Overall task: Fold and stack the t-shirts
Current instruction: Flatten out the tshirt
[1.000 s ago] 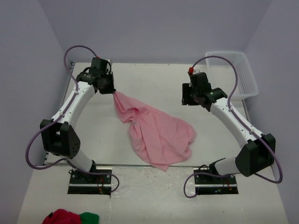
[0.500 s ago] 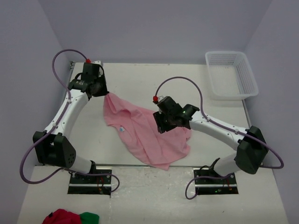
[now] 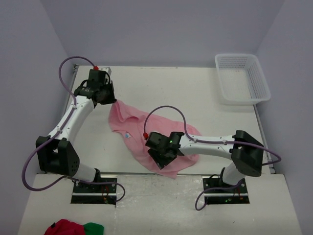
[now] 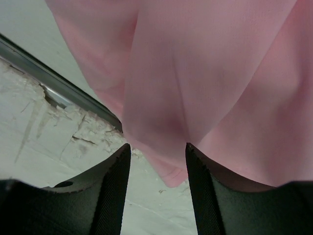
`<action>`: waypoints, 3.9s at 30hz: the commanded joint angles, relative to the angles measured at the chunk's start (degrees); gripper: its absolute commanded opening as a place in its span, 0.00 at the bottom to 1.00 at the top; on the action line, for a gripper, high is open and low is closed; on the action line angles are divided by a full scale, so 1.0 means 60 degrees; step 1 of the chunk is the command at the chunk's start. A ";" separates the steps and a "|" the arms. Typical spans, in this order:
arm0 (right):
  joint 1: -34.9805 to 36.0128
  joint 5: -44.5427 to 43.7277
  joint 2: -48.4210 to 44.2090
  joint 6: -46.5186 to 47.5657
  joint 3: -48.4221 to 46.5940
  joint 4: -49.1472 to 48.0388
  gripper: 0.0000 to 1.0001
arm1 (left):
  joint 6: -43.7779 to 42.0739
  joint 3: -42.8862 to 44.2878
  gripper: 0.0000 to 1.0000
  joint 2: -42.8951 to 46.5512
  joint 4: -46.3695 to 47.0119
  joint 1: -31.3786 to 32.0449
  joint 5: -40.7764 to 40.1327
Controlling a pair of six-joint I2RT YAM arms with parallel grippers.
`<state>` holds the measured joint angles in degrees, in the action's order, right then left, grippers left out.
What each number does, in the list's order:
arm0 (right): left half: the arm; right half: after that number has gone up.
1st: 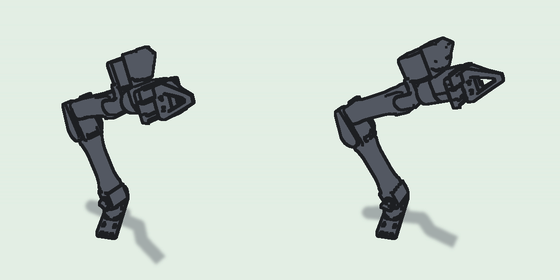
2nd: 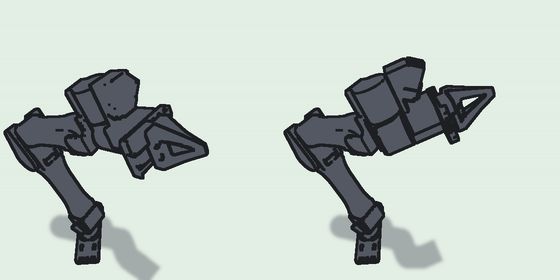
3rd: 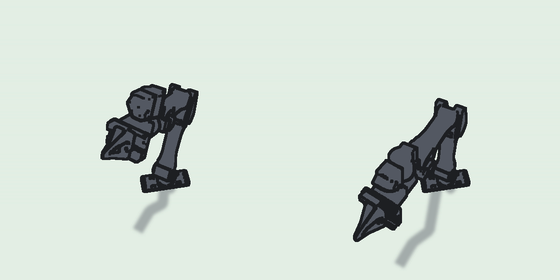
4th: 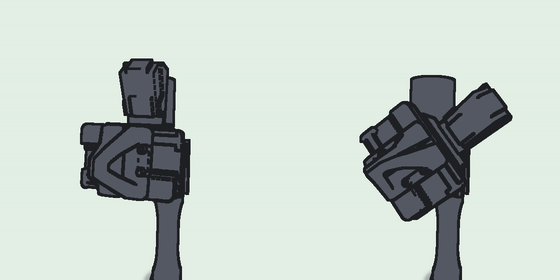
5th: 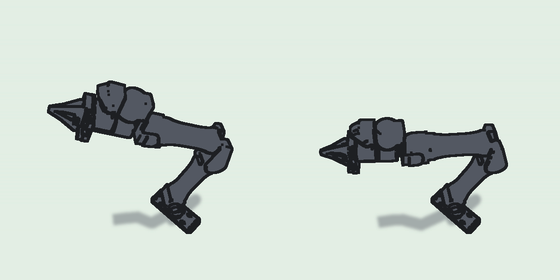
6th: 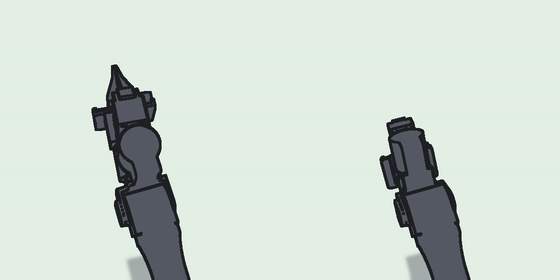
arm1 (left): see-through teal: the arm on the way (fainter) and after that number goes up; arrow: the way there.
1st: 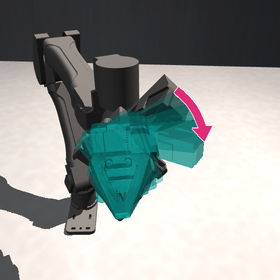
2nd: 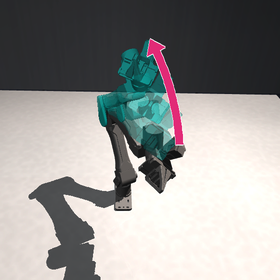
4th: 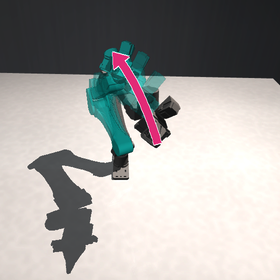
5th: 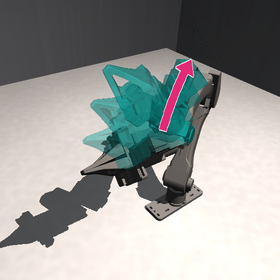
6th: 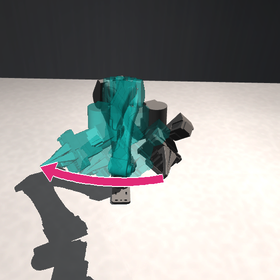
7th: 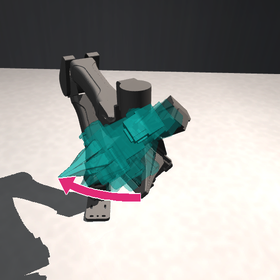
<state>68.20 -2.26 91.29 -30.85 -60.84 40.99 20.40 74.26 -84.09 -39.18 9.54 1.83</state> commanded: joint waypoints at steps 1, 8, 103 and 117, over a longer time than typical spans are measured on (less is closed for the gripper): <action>0.0277 -0.0560 0.0064 -0.0746 -0.0451 0.0360 0.50 | 0.0027 -0.0101 0.00 0.0290 0.0451 0.0021 0.0282; 0.0439 -0.0487 0.0561 -0.0776 -0.0451 0.0184 0.50 | 0.0013 -0.0145 0.00 0.0363 0.0480 0.0021 0.0472; -0.4132 -0.2894 0.0227 0.0378 -0.1742 0.1623 0.37 | -0.0178 -0.1390 0.00 0.0774 0.1037 0.0021 0.1000; -0.2857 0.0772 -0.0214 0.0075 -0.0628 -0.0634 0.00 | -0.0134 -0.1346 0.00 0.0612 0.1154 0.0021 0.1175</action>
<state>49.43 -1.65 89.10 -29.12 -66.63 40.29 20.36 65.84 -80.73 -34.15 9.54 7.79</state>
